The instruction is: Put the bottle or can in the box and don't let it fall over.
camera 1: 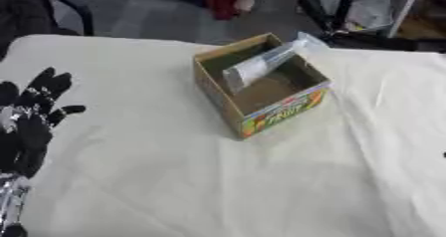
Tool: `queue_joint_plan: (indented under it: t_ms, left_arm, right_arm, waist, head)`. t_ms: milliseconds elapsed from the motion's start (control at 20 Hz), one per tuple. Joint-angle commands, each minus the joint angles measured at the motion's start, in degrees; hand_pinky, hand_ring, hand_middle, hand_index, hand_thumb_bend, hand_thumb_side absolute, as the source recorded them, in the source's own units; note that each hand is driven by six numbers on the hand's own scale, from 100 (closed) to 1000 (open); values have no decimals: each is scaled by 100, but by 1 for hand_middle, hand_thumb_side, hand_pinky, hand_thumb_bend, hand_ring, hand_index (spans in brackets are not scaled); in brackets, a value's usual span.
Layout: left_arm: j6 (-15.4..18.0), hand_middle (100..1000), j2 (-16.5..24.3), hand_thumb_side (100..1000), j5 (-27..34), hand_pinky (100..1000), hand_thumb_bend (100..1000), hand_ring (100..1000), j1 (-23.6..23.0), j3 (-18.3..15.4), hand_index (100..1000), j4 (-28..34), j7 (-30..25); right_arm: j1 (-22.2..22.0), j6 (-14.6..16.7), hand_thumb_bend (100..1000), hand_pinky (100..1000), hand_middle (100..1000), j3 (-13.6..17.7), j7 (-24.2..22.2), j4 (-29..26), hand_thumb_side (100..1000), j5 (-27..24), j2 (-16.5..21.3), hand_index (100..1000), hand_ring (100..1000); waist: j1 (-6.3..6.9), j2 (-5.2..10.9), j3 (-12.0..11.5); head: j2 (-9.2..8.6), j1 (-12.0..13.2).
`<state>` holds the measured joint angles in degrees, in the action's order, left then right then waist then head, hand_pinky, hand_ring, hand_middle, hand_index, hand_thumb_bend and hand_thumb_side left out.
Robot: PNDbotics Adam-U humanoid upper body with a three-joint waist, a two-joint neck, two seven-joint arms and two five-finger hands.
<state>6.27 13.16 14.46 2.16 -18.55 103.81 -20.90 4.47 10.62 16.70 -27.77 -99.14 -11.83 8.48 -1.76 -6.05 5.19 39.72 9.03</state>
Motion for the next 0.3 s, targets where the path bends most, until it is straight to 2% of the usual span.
queue_joint_plan:
  t_ms: [50, 300]
  left_arm:
    - [-1, 888, 63, 1000, -16, 744, 480, 1000, 83, 11, 1000, 62, -44]
    - [-33, 886, 52, 1000, -14, 743, 483, 1000, 92, 17, 1000, 45, -71]
  right_arm:
    - [39, -3, 100, 756, 784, 37, 18, -68, 470, 29, 132, 832, 794]
    - [41, -12, 100, 756, 784, 41, 25, -72, 470, 29, 130, 832, 794]
  waist:
    - [13, 77, 17]
    - [19, 80, 31]
  head:
    - [-8, -16]
    - [-1, -3]
